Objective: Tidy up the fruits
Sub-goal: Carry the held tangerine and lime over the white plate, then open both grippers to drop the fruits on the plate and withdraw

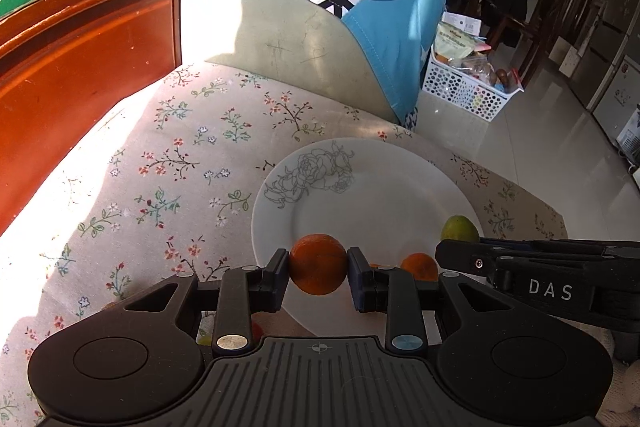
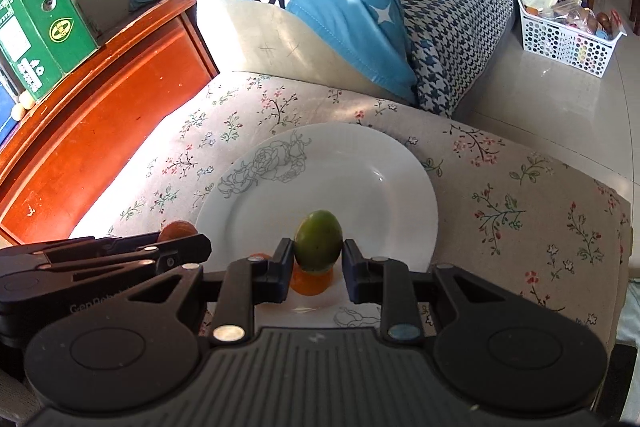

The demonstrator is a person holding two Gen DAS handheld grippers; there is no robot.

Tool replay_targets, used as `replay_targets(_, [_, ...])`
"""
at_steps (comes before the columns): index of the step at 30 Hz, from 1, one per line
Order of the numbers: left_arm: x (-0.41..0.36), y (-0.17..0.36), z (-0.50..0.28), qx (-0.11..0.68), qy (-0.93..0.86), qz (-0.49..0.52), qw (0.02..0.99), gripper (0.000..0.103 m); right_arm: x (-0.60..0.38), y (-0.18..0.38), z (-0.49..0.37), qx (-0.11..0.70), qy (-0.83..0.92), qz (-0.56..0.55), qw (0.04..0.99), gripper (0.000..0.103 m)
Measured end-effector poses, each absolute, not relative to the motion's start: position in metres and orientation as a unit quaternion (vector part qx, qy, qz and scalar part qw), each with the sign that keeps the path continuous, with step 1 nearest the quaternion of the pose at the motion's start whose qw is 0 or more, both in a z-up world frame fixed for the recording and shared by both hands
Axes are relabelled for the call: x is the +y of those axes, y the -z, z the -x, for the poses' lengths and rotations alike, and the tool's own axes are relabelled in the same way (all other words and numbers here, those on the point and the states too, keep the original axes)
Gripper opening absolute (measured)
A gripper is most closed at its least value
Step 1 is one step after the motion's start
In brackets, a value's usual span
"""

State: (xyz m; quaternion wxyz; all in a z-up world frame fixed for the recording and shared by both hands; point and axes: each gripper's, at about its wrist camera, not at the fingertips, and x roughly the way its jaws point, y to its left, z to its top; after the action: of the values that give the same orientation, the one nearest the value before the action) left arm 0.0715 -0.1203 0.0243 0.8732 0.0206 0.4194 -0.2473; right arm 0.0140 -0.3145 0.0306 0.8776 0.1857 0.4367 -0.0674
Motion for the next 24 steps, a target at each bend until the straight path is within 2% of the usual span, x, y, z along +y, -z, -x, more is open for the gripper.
replay_targets(12, [-0.135, -0.021, -0.08, 0.423, 0.247, -0.013, 0.871, 0.031, -0.332, -0.016, -0.018, 0.446, 0.103, -0.222, 0.861, 0.03])
replay_targets(15, [-0.133, -0.024, -0.079, 0.422, 0.243, -0.012, 0.873, 0.038, -0.33, -0.019, -0.018, 0.44, 0.102, -0.221, 0.864, 0.03])
replay_targets(18, [-0.131, -0.029, -0.078, 0.417, 0.237, -0.015, 0.878, 0.041, -0.329, -0.023, -0.018, 0.433, 0.102, -0.223, 0.868, 0.03])
replay_targets(21, [-0.127, -0.035, -0.077, 0.416, 0.234, -0.013, 0.879, 0.051, -0.327, -0.027, -0.017, 0.428, 0.096, -0.224, 0.87, 0.031])
replay_targets(24, [-0.124, -0.04, -0.075, 0.415, 0.233, -0.013, 0.879, 0.052, -0.323, -0.03, -0.017, 0.427, 0.089, -0.219, 0.873, 0.034])
